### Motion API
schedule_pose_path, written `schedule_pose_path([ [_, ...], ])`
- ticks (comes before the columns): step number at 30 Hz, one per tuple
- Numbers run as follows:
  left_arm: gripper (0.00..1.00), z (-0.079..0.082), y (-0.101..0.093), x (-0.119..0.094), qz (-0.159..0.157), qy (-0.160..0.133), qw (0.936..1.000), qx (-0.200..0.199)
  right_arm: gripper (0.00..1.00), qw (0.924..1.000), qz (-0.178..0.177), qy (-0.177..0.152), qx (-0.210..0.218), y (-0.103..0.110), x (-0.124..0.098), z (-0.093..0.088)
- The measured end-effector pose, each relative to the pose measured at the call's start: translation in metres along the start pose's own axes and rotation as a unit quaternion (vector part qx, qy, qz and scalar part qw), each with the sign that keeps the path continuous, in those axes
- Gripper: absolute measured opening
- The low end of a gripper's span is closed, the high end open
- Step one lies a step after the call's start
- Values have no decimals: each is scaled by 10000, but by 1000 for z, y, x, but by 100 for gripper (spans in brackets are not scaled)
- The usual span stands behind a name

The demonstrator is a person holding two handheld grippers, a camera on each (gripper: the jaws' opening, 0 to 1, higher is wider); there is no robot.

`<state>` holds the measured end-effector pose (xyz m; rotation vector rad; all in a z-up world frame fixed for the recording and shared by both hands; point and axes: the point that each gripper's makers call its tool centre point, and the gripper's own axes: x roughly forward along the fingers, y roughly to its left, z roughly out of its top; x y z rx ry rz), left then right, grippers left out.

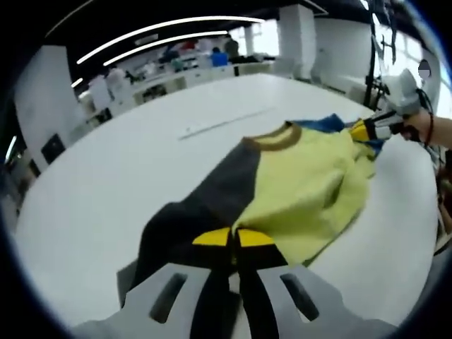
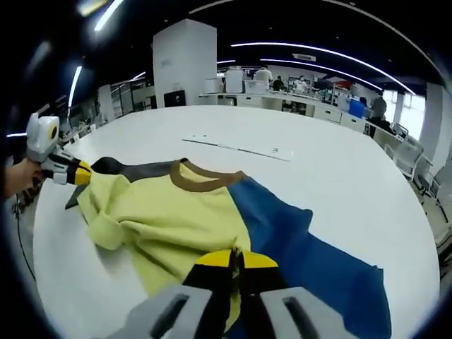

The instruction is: Fold the garment on the visible template until the final outline fits inside the template.

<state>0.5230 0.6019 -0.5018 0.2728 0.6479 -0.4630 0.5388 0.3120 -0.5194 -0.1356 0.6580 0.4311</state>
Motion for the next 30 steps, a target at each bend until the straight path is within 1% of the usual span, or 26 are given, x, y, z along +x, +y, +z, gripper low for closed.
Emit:
schedule_pose_path([
  [1, 0, 0, 1, 0, 7, 3, 10000, -5, 0, 10000, 7, -1, 7, 0, 0, 0],
  [3, 1, 0, 3, 1, 34, -37, 9999, -137, 0, 10000, -2, 18, 41, 0, 0, -1],
  [5, 6, -1, 6, 1, 136, -44, 9996, -259, 0, 10000, -48, 15, 81, -2, -2, -1],
  [7, 10, -2, 10, -1, 240, -63, 9994, -247, 4, 9998, -123, -30, 174, -3, -6, 1],
  [10, 12, -6, 8, -8, 218, -64, 9993, -290, 10, 9995, -170, -120, 248, -4, -16, 6],
  [12, 15, -8, 7, -15, 201, -116, 9993, -297, 18, 9990, -183, -166, 372, -2, -25, 8],
  [14, 17, -10, 6, -20, 195, -130, 9991, -342, 23, 9985, -240, -230, 438, -1, -31, 9],
  [17, 20, -12, 5, -27, 177, -187, 9987, -441, 24, 9977, -264, -273, 568, 6, -42, 10],
  [19, 22, -12, 0, -31, 93, -263, 9982, -536, 25, 9967, -285, -294, 707, 9, -46, 10],
  [20, 23, -12, -2, -32, 79, -276, 9981, -541, 27, 9966, -263, -300, 714, 11, -48, 10],
  [23, 27, -14, -10, -36, 28, -271, 9990, -358, 30, 9961, -241, -286, 793, 19, -52, 9],
  [27, 28, -17, -16, -37, 25, -273, 9993, -244, 32, 9957, -337, -240, 828, 24, -58, 4],
  [30, 27, -21, -21, -34, -11, -260, 9993, -280, 35, 9943, -359, -156, 996, 28, -62, -3],
])
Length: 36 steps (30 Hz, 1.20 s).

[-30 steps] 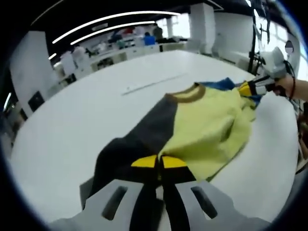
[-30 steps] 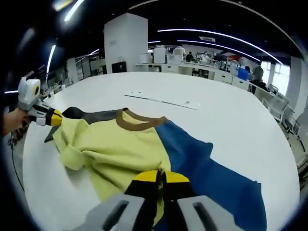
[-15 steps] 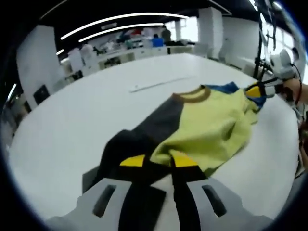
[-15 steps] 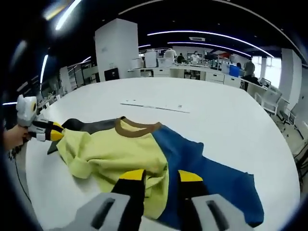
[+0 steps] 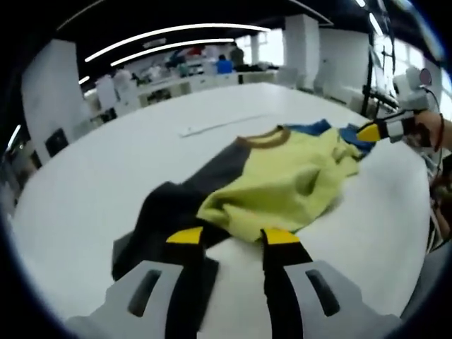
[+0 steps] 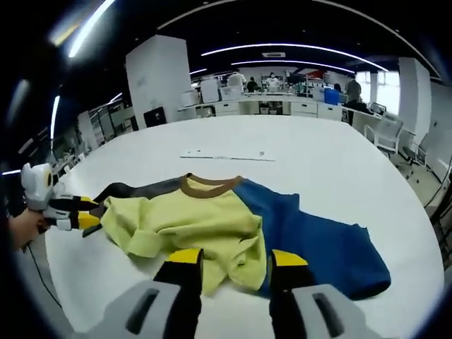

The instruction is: Fold the garment on the visible template until the final outline fits inside the template.

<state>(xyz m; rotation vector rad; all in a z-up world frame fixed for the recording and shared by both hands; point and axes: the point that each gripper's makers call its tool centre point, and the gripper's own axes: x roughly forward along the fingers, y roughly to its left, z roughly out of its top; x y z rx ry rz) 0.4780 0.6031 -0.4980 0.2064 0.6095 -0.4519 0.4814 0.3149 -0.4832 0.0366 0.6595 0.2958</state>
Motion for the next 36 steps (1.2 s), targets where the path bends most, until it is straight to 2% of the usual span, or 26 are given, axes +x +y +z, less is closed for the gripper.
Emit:
schedule_pose_path([
  [2, 27, -3, -3, 2, -20, 30, 10000, -17, 35, 9999, -33, 40, 155, 1, -2, -6],
  [8, 25, -12, -10, 9, -43, 159, 9998, 73, 34, 9996, -111, 250, 75, 5, -6, -22],
  [9, 24, -13, -10, 9, -22, 186, 9998, 118, 34, 9993, -139, 313, 173, 4, -6, -26],
  [14, 21, -13, -8, 15, 32, 186, 9995, 263, 31, 9983, -9, 445, 386, 14, -4, -37],
  [20, 17, -9, -2, 22, 99, 152, 9997, 186, 28, 9978, 128, 553, 355, 23, 13, -43],
  [22, 14, -8, -3, 24, 103, 126, 9996, 226, 26, 9962, 229, 663, 523, 25, 18, -46],
  [27, 9, -8, -3, 29, 108, 138, 9996, 243, 16, 9950, 288, 715, 631, 25, 32, -48],
  [30, 4, -6, -5, 27, 76, 99, 9996, 269, 2, 9952, 300, 683, 638, 21, 35, -45],
  [31, 1, -5, -4, 27, 76, 90, 9995, 282, 0, 9953, 312, 669, 634, 20, 35, -44],
  [36, 0, -2, 0, 17, 48, 97, 9996, 253, 0, 9957, 412, 629, 550, 17, 29, -38],
])
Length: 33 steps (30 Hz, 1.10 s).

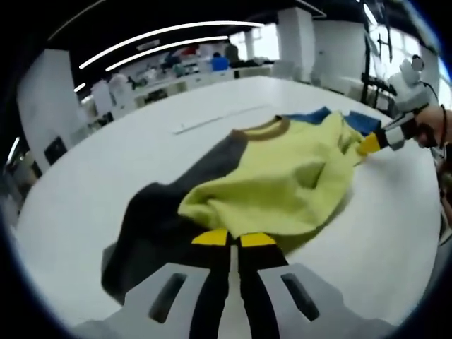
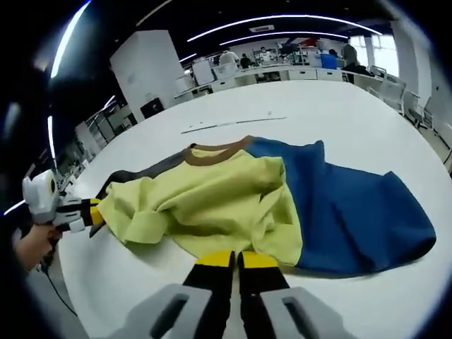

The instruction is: Fold the garment on the visible template until the final outline fits inside the template.

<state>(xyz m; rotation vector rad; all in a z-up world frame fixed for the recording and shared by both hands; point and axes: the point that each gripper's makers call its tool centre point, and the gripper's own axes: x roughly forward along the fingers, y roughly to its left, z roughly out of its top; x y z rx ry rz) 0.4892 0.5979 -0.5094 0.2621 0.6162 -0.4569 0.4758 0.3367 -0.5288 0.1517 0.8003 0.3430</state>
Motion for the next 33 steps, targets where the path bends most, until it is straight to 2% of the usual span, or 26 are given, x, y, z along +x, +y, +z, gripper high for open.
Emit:
schedule_pose_path([
  [6, 0, 4, 5, -18, -4, 15, 10000, -22, 0, 9995, 72, -65, -299, -2, -22, 8],
  [11, 0, 9, 0, -40, -79, -14, 10000, 17, 0, 9980, 59, -161, -604, -4, -46, 7],
  [14, 0, 3, 0, -48, -19, 178, 9998, 108, 0, 9980, 110, -174, -602, -4, -62, 4],
  [23, 0, -3, -17, -74, -151, 255, 9995, 84, 0, 9971, 239, -336, -639, 3, -99, -1],
  [28, 0, -13, -30, -90, -287, 406, 9985, 229, 0, 9965, 270, -287, -739, 6, -111, -11],
  [33, 0, -36, -44, -108, -424, 768, 9955, 354, 0, 9964, 275, -172, -781, 5, -124, -27],
])
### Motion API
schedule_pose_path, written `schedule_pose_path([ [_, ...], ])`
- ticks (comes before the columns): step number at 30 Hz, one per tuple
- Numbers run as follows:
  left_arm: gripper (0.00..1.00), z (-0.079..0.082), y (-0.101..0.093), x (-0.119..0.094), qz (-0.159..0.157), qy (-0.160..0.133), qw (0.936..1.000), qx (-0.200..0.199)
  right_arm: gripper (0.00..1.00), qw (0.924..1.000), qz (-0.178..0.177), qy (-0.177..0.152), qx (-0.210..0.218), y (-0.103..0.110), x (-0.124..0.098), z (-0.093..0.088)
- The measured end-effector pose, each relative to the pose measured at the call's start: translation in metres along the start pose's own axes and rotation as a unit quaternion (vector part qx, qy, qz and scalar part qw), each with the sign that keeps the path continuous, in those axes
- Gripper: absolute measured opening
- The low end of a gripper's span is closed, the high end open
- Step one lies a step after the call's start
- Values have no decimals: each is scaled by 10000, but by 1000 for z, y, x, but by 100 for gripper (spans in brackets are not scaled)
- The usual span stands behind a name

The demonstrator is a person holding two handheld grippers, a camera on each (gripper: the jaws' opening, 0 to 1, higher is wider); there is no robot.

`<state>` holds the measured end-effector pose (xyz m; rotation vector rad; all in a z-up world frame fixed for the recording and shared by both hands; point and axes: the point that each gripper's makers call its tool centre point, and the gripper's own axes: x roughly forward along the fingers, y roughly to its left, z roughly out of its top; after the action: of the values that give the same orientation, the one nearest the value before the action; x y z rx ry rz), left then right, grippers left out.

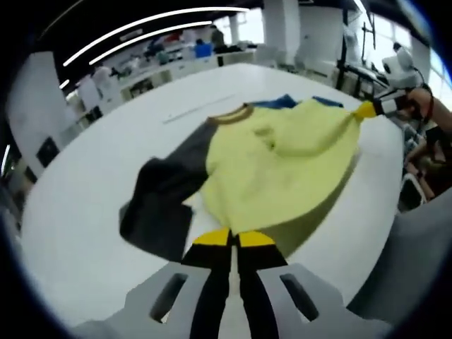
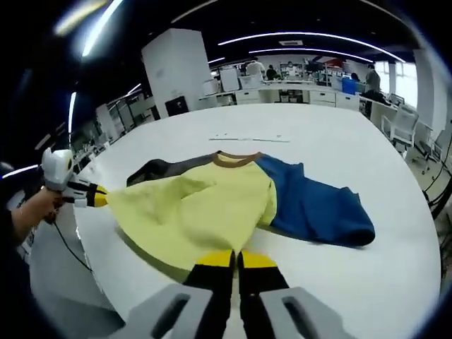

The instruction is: Fold the garment on the visible template until the final outline fits inside the template.

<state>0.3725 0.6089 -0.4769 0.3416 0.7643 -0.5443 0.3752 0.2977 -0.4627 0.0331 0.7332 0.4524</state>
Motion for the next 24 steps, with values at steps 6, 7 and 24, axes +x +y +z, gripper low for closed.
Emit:
schedule_pose_path([
  [6, 0, -20, -16, -9, -162, 216, 9996, -101, 0, 9999, -35, 135, 46, -2, -10, -18],
  [7, 0, -22, -18, -9, -190, 225, 9994, -182, 0, 9998, -34, 172, 75, -2, -11, -21],
  [24, 0, -54, -45, -32, -286, 652, 9975, 38, 0, 9972, -83, 711, 205, 9, -39, -82],
])
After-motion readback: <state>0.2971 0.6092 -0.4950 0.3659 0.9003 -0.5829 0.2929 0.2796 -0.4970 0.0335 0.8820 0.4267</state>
